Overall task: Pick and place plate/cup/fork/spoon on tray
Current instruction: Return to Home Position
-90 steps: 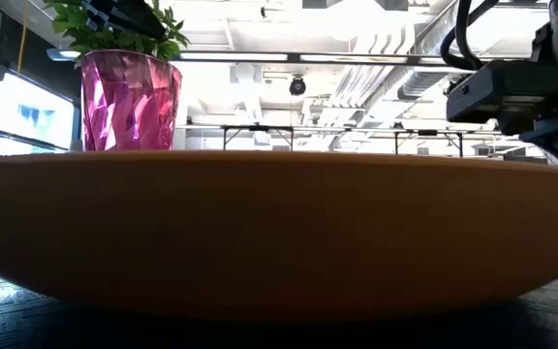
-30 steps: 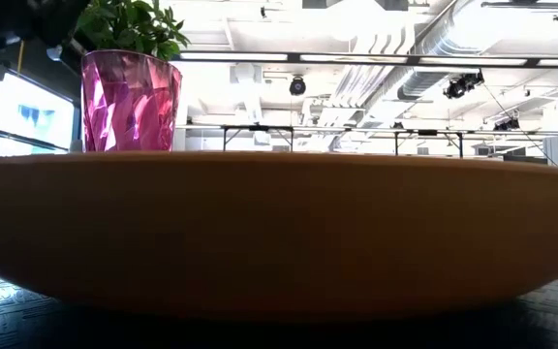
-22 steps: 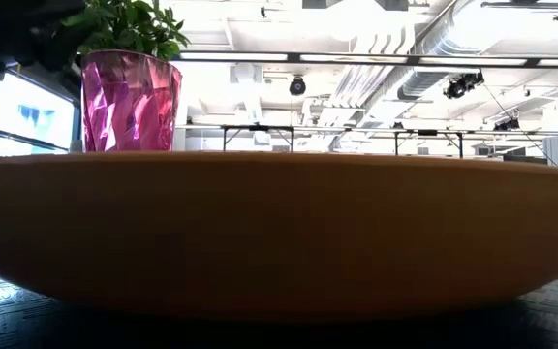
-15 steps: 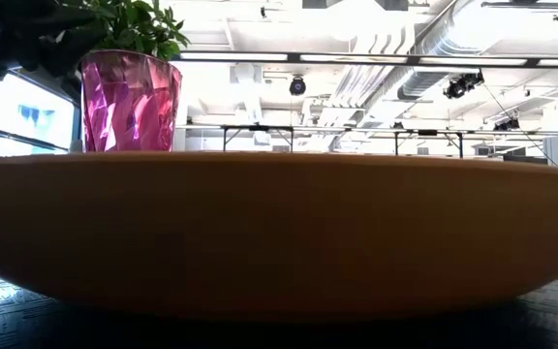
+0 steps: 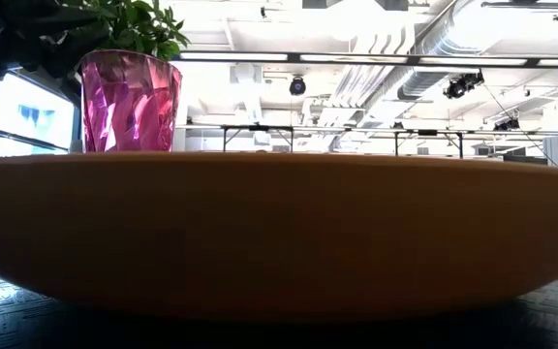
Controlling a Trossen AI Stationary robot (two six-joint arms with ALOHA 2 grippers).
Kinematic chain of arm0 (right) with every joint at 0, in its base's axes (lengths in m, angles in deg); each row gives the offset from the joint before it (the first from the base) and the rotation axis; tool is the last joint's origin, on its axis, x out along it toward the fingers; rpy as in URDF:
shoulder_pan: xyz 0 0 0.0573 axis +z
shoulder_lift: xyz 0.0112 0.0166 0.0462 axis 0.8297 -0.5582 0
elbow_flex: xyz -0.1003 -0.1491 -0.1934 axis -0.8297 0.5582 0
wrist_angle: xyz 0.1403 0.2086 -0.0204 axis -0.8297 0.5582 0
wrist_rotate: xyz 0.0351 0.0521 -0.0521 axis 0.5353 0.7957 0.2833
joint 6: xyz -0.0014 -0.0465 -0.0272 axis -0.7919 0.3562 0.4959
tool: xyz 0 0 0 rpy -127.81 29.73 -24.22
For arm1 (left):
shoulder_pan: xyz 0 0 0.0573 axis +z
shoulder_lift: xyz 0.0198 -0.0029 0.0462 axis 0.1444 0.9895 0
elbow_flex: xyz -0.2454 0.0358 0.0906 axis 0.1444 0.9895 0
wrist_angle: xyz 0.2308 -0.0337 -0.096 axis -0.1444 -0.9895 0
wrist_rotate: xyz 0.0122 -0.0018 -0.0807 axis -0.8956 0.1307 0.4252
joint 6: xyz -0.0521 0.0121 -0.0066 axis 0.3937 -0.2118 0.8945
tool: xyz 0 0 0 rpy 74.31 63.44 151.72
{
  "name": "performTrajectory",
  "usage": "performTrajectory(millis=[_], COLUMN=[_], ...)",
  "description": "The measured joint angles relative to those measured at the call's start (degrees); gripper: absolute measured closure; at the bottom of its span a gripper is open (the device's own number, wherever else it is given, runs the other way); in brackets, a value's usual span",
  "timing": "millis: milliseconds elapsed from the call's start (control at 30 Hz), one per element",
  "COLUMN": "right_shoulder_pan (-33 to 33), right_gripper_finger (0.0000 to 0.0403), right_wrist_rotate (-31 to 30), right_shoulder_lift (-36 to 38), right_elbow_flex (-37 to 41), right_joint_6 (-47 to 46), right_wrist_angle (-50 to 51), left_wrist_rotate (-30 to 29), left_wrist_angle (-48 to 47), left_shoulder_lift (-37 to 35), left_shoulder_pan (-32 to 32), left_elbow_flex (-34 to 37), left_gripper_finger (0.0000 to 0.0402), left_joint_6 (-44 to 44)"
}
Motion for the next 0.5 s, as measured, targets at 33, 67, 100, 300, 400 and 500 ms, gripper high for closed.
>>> performTrajectory(millis=[33, 67, 100, 300, 400, 500], right_shoulder_pan=[0.0, 0.0, 0.0, 0.02, 0.02, 0.03], right_gripper_finger=[0.034, 0.034, 0.034, 0.034, 0.034, 0.034], right_wrist_rotate=[-0.92, -1.88, -2.44, -2.06, 1.22, 4.97], right_shoulder_lift=[0.05, 0.05, 0.01, -0.04, 0.01, 0.01], right_elbow_flex=[0.0, 0.0, 0.0, 0.0, 0.0, 0.0], right_joint_6=[-1.76, -3.43, -4.98, -7.83, -4.57, -1.61], right_wrist_angle=[2.67, 5.1, 7.26, 12.88, 12.84, 12.58], left_wrist_rotate=[0.02, 0.02, 0.04, 0.13, 0.17, 0.17], left_wrist_angle=[0.0, 0.0, 0.0, 0.04, 0.04, 0.04], left_shoulder_lift=[0.0, 0.0, 0.0, 0.0, 0.0, 0.0], left_shoulder_pan=[0.0, 0.0, 0.0, 0.0, 0.0, 0.0], left_elbow_flex=[0.0, 0.0, 0.0, 0.0, 0.0, 0.0], left_gripper_finger=[0.0321, 0.0321, 0.0321, 0.0321, 0.0321, 0.0321], left_joint_6=[-0.02, 0.0, 0.36, 6.07, 8.11, 8.39])
